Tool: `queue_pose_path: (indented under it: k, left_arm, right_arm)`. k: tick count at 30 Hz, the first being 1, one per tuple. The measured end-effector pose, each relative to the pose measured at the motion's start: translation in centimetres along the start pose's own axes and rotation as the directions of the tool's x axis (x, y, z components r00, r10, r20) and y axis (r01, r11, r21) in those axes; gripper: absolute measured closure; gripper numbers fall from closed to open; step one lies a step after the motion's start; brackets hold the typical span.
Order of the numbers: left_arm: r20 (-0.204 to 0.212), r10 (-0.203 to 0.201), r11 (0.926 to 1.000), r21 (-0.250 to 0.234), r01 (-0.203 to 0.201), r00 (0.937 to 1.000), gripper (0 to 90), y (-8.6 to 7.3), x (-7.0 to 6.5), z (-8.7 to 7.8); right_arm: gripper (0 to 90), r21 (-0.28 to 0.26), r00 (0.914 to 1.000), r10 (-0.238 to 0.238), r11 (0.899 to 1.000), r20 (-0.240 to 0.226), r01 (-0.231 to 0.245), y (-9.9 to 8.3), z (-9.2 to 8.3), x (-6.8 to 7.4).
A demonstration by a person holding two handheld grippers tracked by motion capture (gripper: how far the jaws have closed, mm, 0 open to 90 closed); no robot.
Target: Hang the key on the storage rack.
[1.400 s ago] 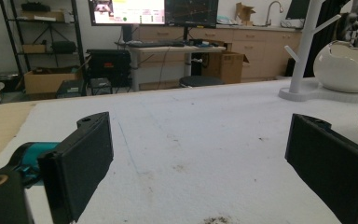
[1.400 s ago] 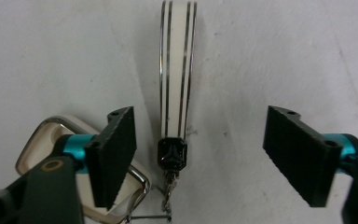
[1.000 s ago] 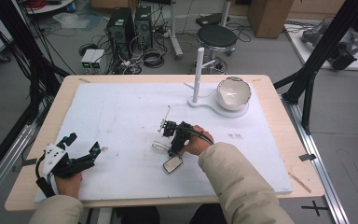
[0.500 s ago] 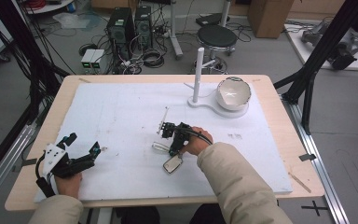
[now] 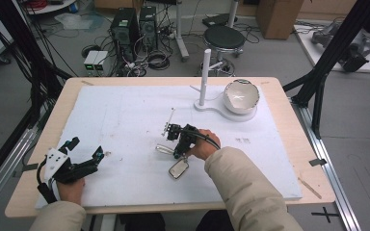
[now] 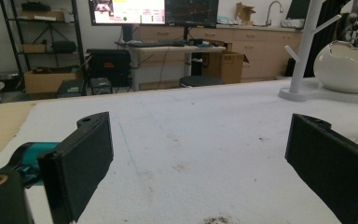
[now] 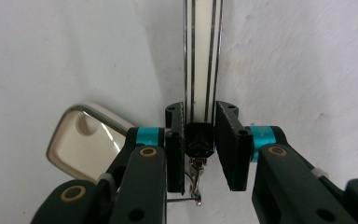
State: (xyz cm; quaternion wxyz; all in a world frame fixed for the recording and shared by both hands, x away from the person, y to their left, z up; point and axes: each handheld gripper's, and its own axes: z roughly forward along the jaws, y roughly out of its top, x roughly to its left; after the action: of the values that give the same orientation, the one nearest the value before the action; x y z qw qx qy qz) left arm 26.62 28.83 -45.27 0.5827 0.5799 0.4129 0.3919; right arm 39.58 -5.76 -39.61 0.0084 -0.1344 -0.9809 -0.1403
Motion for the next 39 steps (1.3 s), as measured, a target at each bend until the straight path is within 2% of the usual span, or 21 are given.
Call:
queue_pose_path:
  k: [4,6,7,9,10,13,15,16,18,20,23,24,25,26,28,29,30,31,36,37,39]
  left_arm:
    - [0.000,0.007,1.0000,0.001,-0.007,1.0000,7.9,0.0,0.0,0.0]
    - [0.002,0.002,1.0000,0.004,-0.002,1.0000,7.9,0.0,0.0,0.0]
    - [0.001,-0.001,1.0000,0.004,0.001,1.0000,7.9,0.0,0.0,0.0]
    - [0.001,0.003,1.0000,0.007,-0.003,1.0000,7.9,0.0,0.0,0.0]
    - [0.001,0.001,1.0000,0.007,-0.001,1.0000,7.9,0.0,0.0,0.0]
    - [0.001,0.003,1.0000,0.007,-0.003,1.0000,7.9,0.0,0.0,0.0]
    - [0.000,0.006,1.0000,0.007,-0.006,1.0000,7.9,0.0,0.0,0.0]
    - [0.001,0.005,1.0000,0.008,-0.005,1.0000,7.9,0.0,0.0,0.0]
    - [0.001,0.003,1.0000,0.006,-0.003,1.0000,7.9,0.0,0.0,0.0]
    - [0.000,0.006,0.9999,0.008,-0.006,1.0000,7.9,0.0,0.0,0.0]
    - [0.000,0.003,1.0000,0.007,-0.003,1.0000,7.9,0.0,0.0,0.0]
    - [0.000,0.004,1.0000,0.007,-0.004,1.0000,7.9,0.0,0.0,0.0]
    - [0.000,0.004,1.0000,0.007,-0.004,1.0000,7.9,0.0,0.0,0.0]
    - [0.000,0.002,1.0000,0.007,-0.002,1.0000,7.9,0.0,0.0,0.0]
    - [-0.001,-0.002,1.0000,0.005,0.002,1.0000,7.9,0.0,0.0,0.1]
    - [-0.002,-0.001,1.0000,0.006,0.001,1.0000,7.9,0.0,0.0,0.0]
    - [-0.001,0.000,1.0000,0.007,0.000,1.0000,7.9,0.0,0.0,0.0]
    - [-0.001,-0.002,1.0000,0.005,0.002,1.0000,7.9,0.0,0.0,0.1]
    - [-0.001,-0.002,1.0000,0.006,0.002,1.0000,7.9,0.0,0.0,0.1]
    - [-0.001,-0.003,1.0000,0.005,0.003,1.0000,7.9,0.0,0.0,0.1]
    - [0.000,0.001,1.0000,0.007,-0.001,1.0000,7.9,0.0,0.0,0.0]
  right_arm:
    - [74.5,-0.060,0.9996,0.006,0.998,-0.027,-0.008,-0.5,-1.0,-0.4]
    - [74.6,-0.141,0.9988,0.022,0.990,-0.043,-0.028,-1.5,-2.4,-1.0]
    - [74.6,-0.141,0.9988,0.022,0.990,-0.043,-0.028,-1.5,-2.4,-1.0]
    - [74.6,-0.214,0.9959,0.061,0.974,-0.067,-0.074,-2.4,-3.6,-1.6]
    - [74.6,-0.214,0.9959,0.061,0.974,-0.067,-0.074,-2.4,-3.6,-1.6]
    - [74.5,-0.268,0.9928,0.091,0.957,-0.078,-0.109,-3.4,-4.7,-2.3]
    - [74.5,-0.318,0.9904,0.109,0.939,-0.085,-0.131,-4.2,-5.6,-2.8]
    - [74.5,-0.318,0.9904,0.109,0.939,-0.085,-0.131,-4.2,-5.6,-2.8]
    - [74.5,-0.373,0.9885,0.127,0.916,-0.082,-0.149,-5.1,-6.5,-3.4]
    - [74.5,-0.399,0.9864,0.144,0.902,-0.080,-0.164,-5.6,-7.1,-3.7]
    - [74.5,-0.470,0.9807,0.175,0.861,-0.087,-0.195,-6.5,-8.2,-4.7]
    - [74.5,-0.470,0.9807,0.175,0.861,-0.087,-0.195,-6.5,-8.2,-4.7]
    - [74.5,-0.486,0.9779,0.187,0.849,-0.094,-0.209,-6.8,-8.7,-5.0]
    - [74.5,-0.533,0.9720,0.211,0.813,-0.104,-0.233,-7.3,-9.5,-5.6]
    - [74.5,-0.541,0.9704,0.220,0.807,-0.100,-0.238,-7.5,-9.8,-5.8]
    - [74.5,-0.553,0.9681,0.228,0.796,-0.104,-0.247,-7.6,-10.1,-6.1]
    - [74.5,-0.574,0.9650,0.237,0.778,-0.112,-0.258,-7.8,-10.5,-6.4]
    - [74.5,-0.582,0.9634,0.243,0.770,-0.113,-0.263,-8.0,-10.7,-6.6]
    - [74.5,-0.588,0.9542,0.283,0.757,-0.098,-0.285,-8.4,-11.7,-7.7]
    - [74.5,-0.593,0.9525,0.290,0.752,-0.094,-0.287,-8.4,-12.0,-7.9]
    - [74.5,-0.609,0.9434,0.317,0.731,-0.098,-0.309,-8.8,-12.3,-8.6]
